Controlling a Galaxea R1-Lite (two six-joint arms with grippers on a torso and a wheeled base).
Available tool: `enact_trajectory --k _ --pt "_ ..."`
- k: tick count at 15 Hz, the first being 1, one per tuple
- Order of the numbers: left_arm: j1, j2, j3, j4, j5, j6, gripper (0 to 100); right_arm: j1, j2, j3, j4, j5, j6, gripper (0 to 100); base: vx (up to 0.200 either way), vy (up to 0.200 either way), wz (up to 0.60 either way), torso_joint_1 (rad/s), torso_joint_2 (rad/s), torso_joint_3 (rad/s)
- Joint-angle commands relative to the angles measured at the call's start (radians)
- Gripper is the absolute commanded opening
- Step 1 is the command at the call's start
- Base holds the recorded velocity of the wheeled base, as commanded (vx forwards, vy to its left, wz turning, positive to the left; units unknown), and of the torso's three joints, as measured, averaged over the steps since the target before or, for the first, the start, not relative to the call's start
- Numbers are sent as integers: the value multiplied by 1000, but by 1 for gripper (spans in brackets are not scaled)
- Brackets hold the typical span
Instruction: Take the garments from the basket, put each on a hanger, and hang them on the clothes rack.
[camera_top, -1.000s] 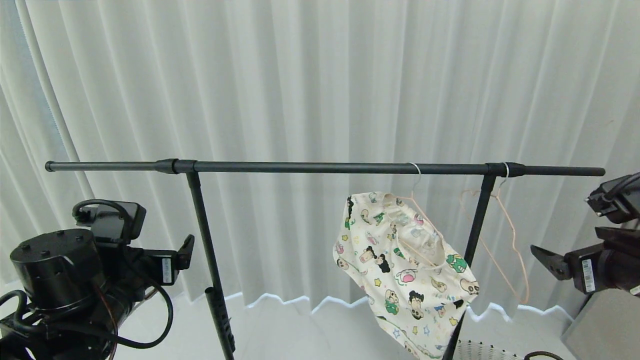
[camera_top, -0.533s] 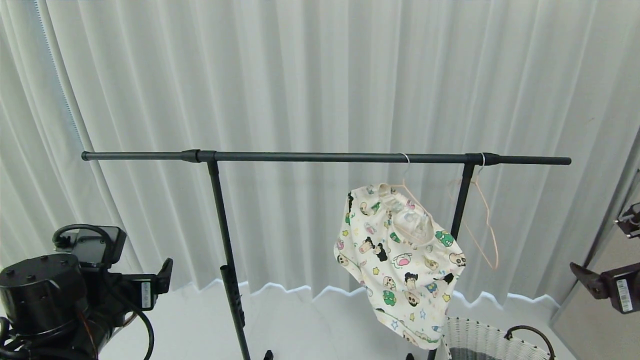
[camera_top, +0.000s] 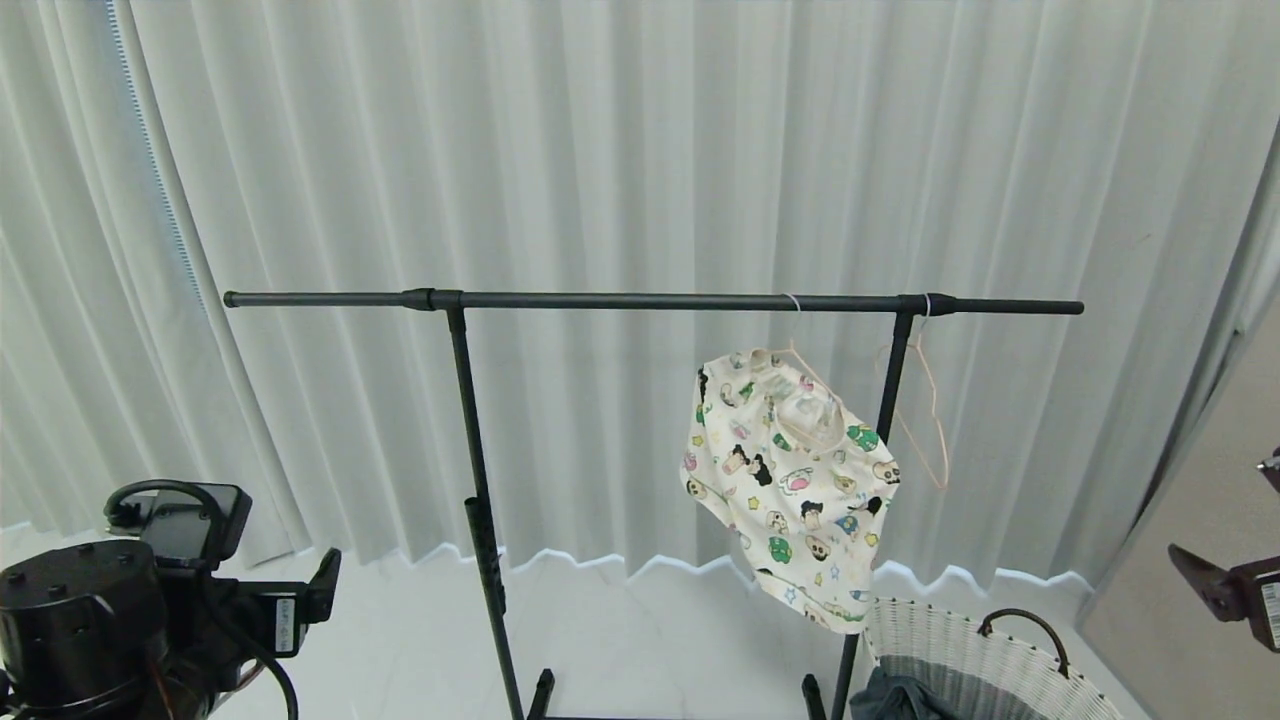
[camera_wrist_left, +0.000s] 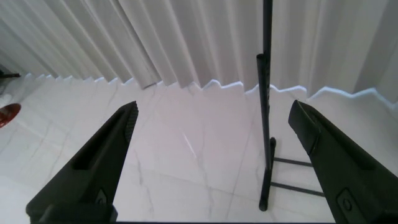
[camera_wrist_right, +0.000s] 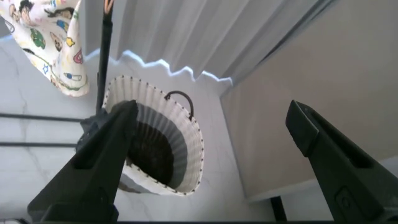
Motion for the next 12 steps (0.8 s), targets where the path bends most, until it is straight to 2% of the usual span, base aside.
enact_trajectory --k 1,7,12 --pt "-13 1 8 1 7 -2 100 1 5 2 0 0 -4 100 0 0 0 0 0 0" --pt "-27 6 8 1 16 -5 100 1 12 2 0 0 -21 100 0 0 0 -8 11 8" --pt "-28 6 8 1 16 -5 100 0 18 2 0 0 -19 100 0 0 0 -223 461 228"
